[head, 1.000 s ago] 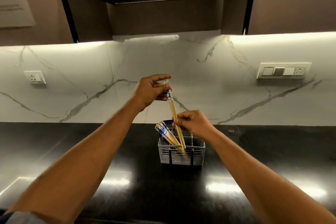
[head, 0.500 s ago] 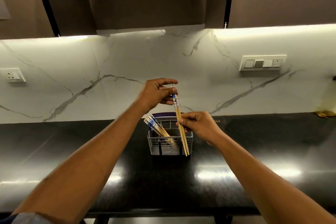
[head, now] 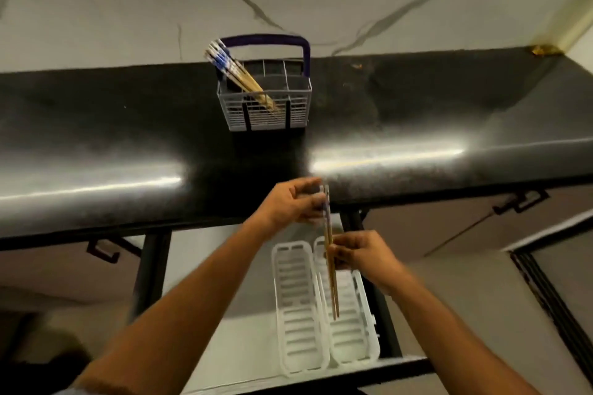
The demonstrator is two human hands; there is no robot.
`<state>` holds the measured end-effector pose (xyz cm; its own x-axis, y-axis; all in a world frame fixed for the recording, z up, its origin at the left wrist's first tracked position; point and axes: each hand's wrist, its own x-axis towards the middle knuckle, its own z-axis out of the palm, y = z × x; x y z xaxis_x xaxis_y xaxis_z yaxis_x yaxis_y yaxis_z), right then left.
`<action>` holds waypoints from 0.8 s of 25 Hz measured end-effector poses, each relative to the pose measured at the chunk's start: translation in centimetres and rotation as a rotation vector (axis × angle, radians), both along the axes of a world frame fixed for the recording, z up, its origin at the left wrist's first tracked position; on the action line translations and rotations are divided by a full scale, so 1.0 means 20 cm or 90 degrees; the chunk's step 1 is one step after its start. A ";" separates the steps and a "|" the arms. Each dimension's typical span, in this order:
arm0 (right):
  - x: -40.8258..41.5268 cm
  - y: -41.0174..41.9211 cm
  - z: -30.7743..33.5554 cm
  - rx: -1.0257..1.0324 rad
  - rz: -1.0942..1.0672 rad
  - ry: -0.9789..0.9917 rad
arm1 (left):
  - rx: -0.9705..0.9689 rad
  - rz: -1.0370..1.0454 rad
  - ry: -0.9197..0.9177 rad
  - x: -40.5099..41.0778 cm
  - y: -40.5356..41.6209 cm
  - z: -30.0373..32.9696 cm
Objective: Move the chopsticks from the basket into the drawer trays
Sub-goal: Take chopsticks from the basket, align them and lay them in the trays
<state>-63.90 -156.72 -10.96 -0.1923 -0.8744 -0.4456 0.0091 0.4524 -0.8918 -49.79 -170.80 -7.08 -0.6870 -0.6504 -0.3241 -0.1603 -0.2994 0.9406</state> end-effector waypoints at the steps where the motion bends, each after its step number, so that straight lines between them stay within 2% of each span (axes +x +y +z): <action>1: 0.01 0.06 -0.09 0.031 -0.026 -0.015 | 0.008 0.001 -0.027 0.01 0.05 -0.10; 4: 0.04 0.15 -0.32 0.123 -0.106 -0.010 | 0.067 0.040 -0.080 0.10 0.16 -0.32; 7: 0.07 0.16 -0.50 0.214 -0.127 0.070 | 0.131 0.093 -0.099 0.22 0.19 -0.44; 13: 0.15 0.05 -0.66 0.390 -0.035 0.291 | 0.182 0.177 -0.087 0.39 0.16 -0.49; 20: 0.18 0.02 -0.71 0.444 0.046 0.392 | 0.201 0.213 -0.074 0.50 0.16 -0.52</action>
